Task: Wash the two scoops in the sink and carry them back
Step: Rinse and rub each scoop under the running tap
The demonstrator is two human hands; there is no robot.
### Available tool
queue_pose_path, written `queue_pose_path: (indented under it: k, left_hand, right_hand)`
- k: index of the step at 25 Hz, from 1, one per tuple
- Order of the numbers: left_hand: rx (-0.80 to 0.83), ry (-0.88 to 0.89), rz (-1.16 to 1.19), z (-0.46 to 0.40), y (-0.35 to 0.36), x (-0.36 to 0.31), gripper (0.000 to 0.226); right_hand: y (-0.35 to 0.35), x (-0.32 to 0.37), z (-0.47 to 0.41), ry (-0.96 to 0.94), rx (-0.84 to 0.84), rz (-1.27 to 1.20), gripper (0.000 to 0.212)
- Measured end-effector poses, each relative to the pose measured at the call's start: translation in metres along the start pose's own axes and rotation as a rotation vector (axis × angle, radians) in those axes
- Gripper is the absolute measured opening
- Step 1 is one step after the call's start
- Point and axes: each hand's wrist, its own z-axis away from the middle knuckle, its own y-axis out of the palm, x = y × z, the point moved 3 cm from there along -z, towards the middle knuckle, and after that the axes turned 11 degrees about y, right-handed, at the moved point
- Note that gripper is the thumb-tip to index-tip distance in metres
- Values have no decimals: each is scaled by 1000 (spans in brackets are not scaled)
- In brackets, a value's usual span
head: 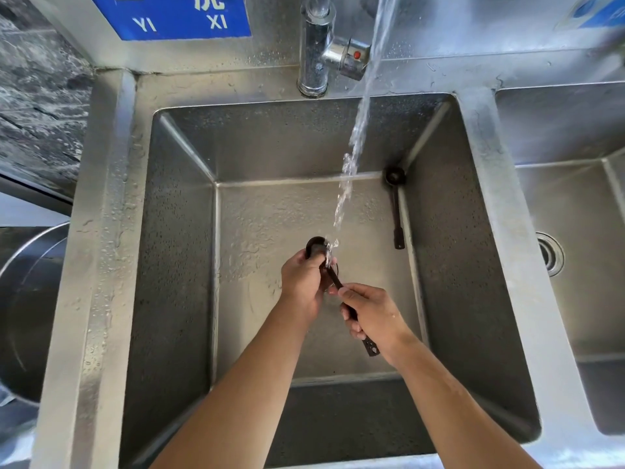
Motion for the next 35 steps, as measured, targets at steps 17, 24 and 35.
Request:
queue_pose_path:
  k: [17, 24, 35]
  left_hand:
    - [74, -29, 120, -2, 7, -6, 32]
    - [-48, -144, 140, 3, -1, 8, 23]
    - [-5, -211, 259, -9, 11, -6, 17]
  right_hand:
    - [-8, -8, -4, -130, -263, 299, 43]
    - [-7, -5, 6, -291, -408, 443, 13]
    - [-7, -12, 3, -261, -315, 346, 14]
